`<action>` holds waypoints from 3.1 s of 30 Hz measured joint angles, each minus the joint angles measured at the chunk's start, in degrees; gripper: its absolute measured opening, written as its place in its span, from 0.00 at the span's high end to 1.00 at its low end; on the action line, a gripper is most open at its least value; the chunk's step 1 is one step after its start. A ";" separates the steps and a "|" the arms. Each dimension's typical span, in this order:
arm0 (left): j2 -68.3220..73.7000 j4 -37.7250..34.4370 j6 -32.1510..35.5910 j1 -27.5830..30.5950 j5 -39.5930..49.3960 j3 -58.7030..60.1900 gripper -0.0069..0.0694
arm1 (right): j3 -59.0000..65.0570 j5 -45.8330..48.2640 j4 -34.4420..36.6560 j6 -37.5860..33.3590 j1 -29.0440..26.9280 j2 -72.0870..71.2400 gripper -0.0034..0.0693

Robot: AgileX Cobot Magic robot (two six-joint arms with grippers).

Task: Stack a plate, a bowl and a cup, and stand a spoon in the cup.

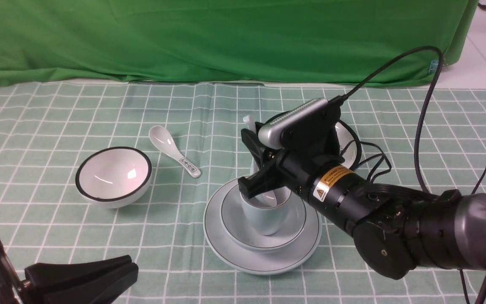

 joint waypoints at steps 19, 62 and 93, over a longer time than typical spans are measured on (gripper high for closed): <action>0.00 0.00 0.00 0.00 -0.06 0.04 0.89 | 0.10 11.12 0.00 -0.18 2.53 -12.87 0.53; 0.00 0.00 0.02 0.00 -0.06 0.12 0.89 | 21.41 75.49 -8.74 4.73 -15.93 -76.80 0.93; 0.00 0.00 0.01 0.00 -0.09 0.18 0.89 | 48.70 67.63 -7.90 2.63 -34.95 -104.84 0.91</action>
